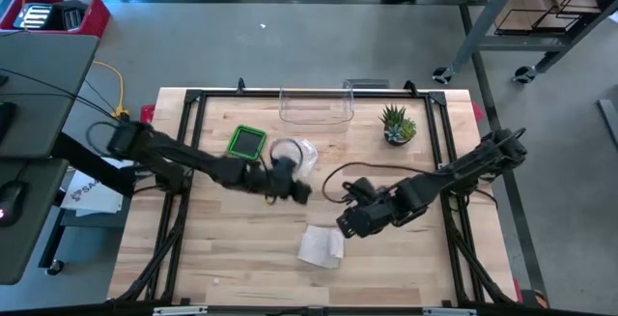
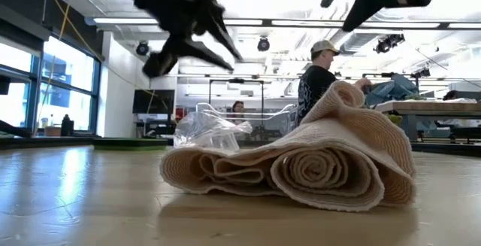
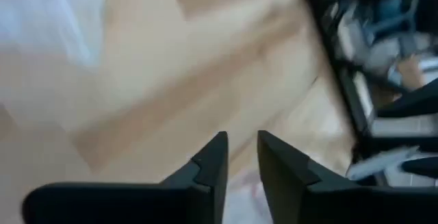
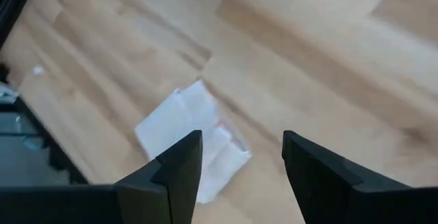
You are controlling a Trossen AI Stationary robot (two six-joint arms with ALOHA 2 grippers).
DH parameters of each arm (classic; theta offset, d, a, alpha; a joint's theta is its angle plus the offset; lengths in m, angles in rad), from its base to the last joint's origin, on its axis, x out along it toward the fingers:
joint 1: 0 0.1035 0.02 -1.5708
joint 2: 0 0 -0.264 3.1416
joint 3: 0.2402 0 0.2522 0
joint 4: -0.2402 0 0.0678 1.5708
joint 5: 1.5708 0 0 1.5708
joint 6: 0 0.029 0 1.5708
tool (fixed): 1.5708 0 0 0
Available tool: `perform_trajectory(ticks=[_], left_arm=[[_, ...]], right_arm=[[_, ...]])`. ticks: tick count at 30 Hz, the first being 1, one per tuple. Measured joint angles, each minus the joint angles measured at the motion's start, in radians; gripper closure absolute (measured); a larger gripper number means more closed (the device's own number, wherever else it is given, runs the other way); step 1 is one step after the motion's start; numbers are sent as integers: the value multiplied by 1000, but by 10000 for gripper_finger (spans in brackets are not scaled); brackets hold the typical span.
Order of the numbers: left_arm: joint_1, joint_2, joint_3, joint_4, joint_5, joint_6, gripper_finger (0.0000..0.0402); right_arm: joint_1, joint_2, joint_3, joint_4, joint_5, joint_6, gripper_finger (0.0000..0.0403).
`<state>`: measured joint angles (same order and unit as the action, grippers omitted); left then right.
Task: Roll bandage
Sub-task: Put the rolled bandage into the transparent zip bag
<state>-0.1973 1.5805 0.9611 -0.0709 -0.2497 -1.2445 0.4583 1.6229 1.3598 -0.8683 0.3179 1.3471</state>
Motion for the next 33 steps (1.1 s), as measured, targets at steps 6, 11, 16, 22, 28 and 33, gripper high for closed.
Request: perform_trajectory(ticks=[6, 11, 16, 22, 28, 33], left_arm=[[114, -72, 1, 4, 40, 121, 261], [239, -33, 30, -80, 181, 208, 205], [387, -36, 110, -135, 272, 288, 170], [445, 64, 277, -383, 315, 445, 163], [400, 241, 466, -657, 313, 514, 163], [362, 339, 580, -731, 225, 532, 163]], right_arm=[[0, -47, 0, -100, 76, 6, 210], [-3, -45, 0, -135, 85, 2, 210], [-5, -43, 0, -197, 93, 21, 210], [-16, -43, 0, -311, 101, 78, 210], [-20, -43, 0, -422, 120, 171, 210], [-20, -43, 0, -444, 145, 224, 210]])
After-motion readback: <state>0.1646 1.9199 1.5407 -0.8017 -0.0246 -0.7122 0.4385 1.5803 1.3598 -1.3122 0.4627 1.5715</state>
